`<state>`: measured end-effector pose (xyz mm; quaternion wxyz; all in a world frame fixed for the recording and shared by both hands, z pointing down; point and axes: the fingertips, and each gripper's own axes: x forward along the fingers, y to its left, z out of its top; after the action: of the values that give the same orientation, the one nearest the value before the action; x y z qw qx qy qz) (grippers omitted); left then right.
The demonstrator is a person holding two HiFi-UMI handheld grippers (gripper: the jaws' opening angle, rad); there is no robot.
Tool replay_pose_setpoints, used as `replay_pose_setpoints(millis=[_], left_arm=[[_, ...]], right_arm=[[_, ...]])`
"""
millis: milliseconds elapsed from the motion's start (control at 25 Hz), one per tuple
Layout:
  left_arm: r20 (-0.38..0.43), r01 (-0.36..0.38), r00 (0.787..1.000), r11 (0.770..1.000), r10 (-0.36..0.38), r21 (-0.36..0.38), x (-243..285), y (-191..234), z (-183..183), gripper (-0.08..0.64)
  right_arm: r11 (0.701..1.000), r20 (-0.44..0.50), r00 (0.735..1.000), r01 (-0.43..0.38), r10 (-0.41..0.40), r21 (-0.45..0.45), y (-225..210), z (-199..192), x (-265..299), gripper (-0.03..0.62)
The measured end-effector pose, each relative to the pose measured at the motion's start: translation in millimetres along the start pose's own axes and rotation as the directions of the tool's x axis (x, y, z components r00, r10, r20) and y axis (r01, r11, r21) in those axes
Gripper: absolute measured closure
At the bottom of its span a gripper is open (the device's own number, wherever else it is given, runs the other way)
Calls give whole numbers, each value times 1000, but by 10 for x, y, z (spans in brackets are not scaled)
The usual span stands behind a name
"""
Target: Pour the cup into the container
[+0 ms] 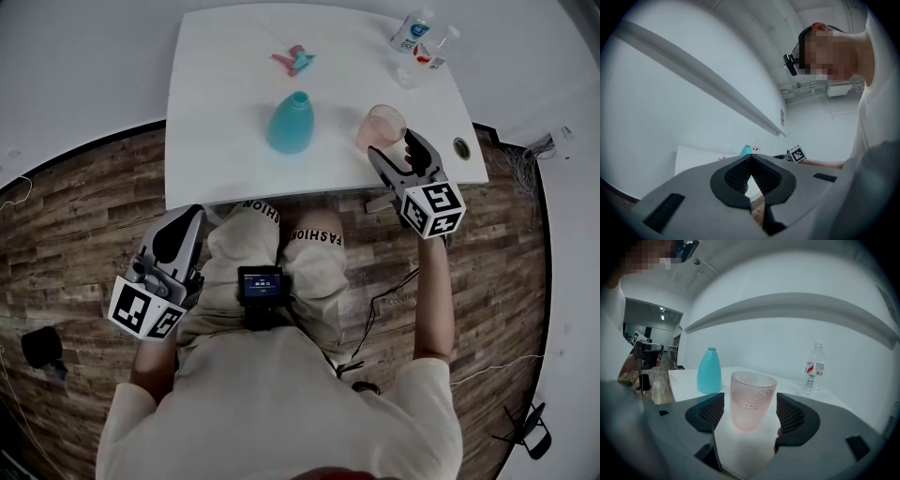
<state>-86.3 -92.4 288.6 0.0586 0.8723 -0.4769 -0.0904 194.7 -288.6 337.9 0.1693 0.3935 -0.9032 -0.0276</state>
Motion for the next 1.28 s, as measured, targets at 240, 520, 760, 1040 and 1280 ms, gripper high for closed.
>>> replay_pose_setpoints(millis=[240, 520, 760, 1040, 1280], left_arm=[[-2, 12, 1000, 1000, -12, 4, 73, -40, -2, 549], [-18, 2, 1000, 1000, -2, -1, 85, -38, -60, 549], [-17, 0, 1000, 1000, -1, -2, 73, -51, -58, 548], [-10, 8, 1000, 1000, -8, -7, 72, -53, -61, 548], [6, 36, 999, 999, -36, 13, 165, -77, 64, 549]], right_arm=[[1000, 9, 1000, -6, 6, -7, 44, 12, -42, 262], [1000, 28, 1000, -9, 9, -8, 75, 39, -95, 262], [1000, 23, 1000, -1, 1, -2, 58, 1, -146, 262], [1000, 8, 1000, 8, -8, -3, 31, -36, -174, 262], [1000, 8, 1000, 20, -20, -12, 5, 34, -190, 262]])
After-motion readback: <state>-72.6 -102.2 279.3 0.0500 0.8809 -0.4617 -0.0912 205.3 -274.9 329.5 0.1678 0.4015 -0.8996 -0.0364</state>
